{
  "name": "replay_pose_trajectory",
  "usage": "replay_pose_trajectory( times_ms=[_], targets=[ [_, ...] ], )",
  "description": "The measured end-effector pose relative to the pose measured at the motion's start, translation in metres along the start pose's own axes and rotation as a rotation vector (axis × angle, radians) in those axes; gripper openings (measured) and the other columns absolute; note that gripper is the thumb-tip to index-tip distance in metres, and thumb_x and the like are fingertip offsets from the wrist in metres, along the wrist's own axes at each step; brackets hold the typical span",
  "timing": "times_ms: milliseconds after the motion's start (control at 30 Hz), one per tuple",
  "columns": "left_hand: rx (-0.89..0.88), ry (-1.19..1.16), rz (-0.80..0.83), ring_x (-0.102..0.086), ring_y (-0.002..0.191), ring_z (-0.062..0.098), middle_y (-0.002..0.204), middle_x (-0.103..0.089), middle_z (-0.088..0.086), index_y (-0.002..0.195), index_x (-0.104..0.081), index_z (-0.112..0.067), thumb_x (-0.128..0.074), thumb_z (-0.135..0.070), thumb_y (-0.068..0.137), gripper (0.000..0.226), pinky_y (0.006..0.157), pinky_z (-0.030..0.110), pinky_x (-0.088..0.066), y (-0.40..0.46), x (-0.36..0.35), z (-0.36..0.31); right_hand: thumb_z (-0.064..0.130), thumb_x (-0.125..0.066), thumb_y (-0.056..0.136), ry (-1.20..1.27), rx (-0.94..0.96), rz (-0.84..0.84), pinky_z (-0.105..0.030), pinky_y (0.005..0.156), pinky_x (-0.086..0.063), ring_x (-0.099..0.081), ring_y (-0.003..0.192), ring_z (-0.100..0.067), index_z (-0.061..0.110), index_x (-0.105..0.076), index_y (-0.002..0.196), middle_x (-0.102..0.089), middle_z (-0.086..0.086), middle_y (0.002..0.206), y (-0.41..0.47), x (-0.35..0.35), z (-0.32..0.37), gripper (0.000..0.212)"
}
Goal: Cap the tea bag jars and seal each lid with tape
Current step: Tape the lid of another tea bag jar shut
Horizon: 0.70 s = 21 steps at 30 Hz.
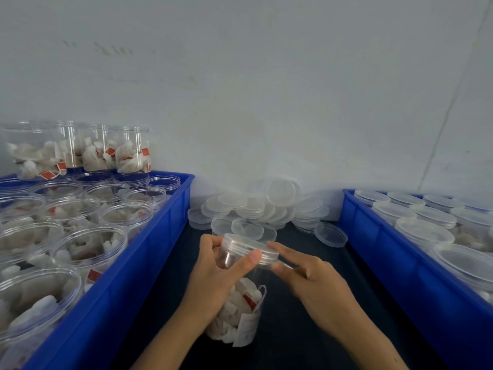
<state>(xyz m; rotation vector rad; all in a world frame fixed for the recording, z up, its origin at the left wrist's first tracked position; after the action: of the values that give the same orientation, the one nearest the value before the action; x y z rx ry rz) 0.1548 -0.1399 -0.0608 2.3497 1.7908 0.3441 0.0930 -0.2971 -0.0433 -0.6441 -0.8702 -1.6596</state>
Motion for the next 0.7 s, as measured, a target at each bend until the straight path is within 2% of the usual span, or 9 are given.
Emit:
replay_pose_trajectory(
  times_ms=[100,167,233,267,333,433,567,633,700],
  targets=[
    [-0.072,0.186,-0.107,-0.064,0.088,0.003,0.110,-0.057,-0.013,0.100,-0.049,-0.034,-0.051,-0.077,0.063,0.057,0.069,0.015,-0.044,-0.005,0.003,-0.005,0.053,-0.044,0.094,0.013,-0.018,-0.063,-0.022,0.081,-0.051,-0.060,0.086,0.002,0.059,-0.038,0.133,-0.067,0.020,0.102,-0.001,-0.002,0.002,0.040],
    [-0.191,0.486,-0.275,-0.054,0.095,0.006,0.123,-0.038,-0.007,0.113,-0.051,-0.033,-0.029,-0.082,0.076,0.065,0.073,0.016,-0.039,-0.013,0.006,-0.017,0.055,-0.041,0.093,0.001,-0.017,-0.108,-0.023,0.079,-0.051,-0.060,0.082,0.002,0.056,-0.040,0.134,-0.067,0.020,0.096,-0.002,-0.004,0.003,0.041],
    [-0.278,0.636,-0.344,-0.048,0.103,0.008,0.129,-0.031,0.001,0.142,-0.040,-0.023,-0.018,-0.073,0.085,0.079,0.077,0.018,-0.038,-0.020,0.000,-0.029,0.059,-0.038,0.092,-0.023,-0.003,-0.155,-0.020,0.064,-0.047,-0.056,0.064,0.002,0.055,-0.040,0.134,-0.061,0.019,0.072,-0.004,-0.004,0.007,0.043],
    [-0.272,0.628,-0.326,-0.047,0.105,0.008,0.133,-0.030,0.002,0.148,-0.030,-0.021,-0.018,-0.071,0.084,0.082,0.078,0.016,-0.036,-0.020,-0.003,-0.029,0.061,-0.036,0.091,-0.038,-0.003,-0.174,-0.018,0.057,-0.043,-0.053,0.056,0.001,0.055,-0.039,0.134,-0.056,0.016,0.062,-0.005,-0.004,0.008,0.044],
    [-0.192,0.519,-0.231,-0.044,0.111,0.003,0.141,-0.027,-0.004,0.152,-0.018,-0.027,-0.029,-0.077,0.073,0.094,0.078,0.012,-0.033,-0.017,-0.009,-0.022,0.064,-0.033,0.090,-0.065,-0.012,-0.188,-0.018,0.051,-0.041,-0.053,0.051,-0.002,0.054,-0.038,0.136,-0.055,0.011,0.059,-0.007,-0.003,0.010,0.047],
    [-0.095,0.389,-0.170,-0.049,0.111,0.000,0.134,-0.044,-0.014,0.145,-0.028,-0.034,-0.050,-0.082,0.051,0.108,0.082,0.016,-0.037,-0.010,-0.005,-0.012,0.058,-0.032,0.094,-0.099,0.004,-0.162,-0.026,0.056,-0.053,-0.058,0.057,-0.007,0.053,-0.034,0.138,-0.060,0.006,0.067,-0.008,-0.003,0.013,0.044],
    [-0.046,0.215,-0.176,-0.058,0.092,-0.007,0.100,-0.062,-0.022,0.105,-0.050,-0.046,-0.064,-0.080,0.043,0.071,0.071,0.016,-0.041,-0.005,0.006,-0.004,0.050,-0.033,0.096,-0.045,0.053,-0.112,-0.019,0.053,-0.044,-0.052,0.051,-0.002,0.051,-0.031,0.141,-0.058,0.004,0.062,-0.008,-0.006,0.017,0.045],
    [-0.029,0.163,-0.169,-0.063,0.092,-0.003,0.097,-0.066,-0.019,0.101,-0.053,-0.043,-0.070,-0.080,0.043,0.071,0.075,0.022,-0.048,-0.003,0.008,0.000,0.045,-0.036,0.099,-0.010,0.055,-0.080,-0.020,0.064,-0.049,-0.057,0.062,0.002,0.051,-0.030,0.141,-0.065,0.005,0.077,-0.007,-0.006,0.017,0.043],
    [-0.009,0.132,-0.155,-0.065,0.091,-0.001,0.096,-0.069,-0.017,0.105,-0.056,-0.040,-0.073,-0.081,0.041,0.078,0.081,0.028,-0.053,0.000,0.010,0.001,0.048,-0.036,0.099,0.005,0.043,-0.042,-0.028,0.083,-0.051,-0.062,0.089,-0.004,0.055,-0.028,0.140,-0.068,0.007,0.102,-0.007,-0.003,0.017,0.043]
  ],
)
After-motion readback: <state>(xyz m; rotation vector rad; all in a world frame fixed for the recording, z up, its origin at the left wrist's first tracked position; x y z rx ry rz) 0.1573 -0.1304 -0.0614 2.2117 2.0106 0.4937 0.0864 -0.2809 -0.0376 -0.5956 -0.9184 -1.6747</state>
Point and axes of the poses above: each hand's wrist, its own y-axis towards the middle knuckle, its own x-axis out of the back of the hand, z = x × y, the point moved 8 cm from there along y, towards the middle knuckle
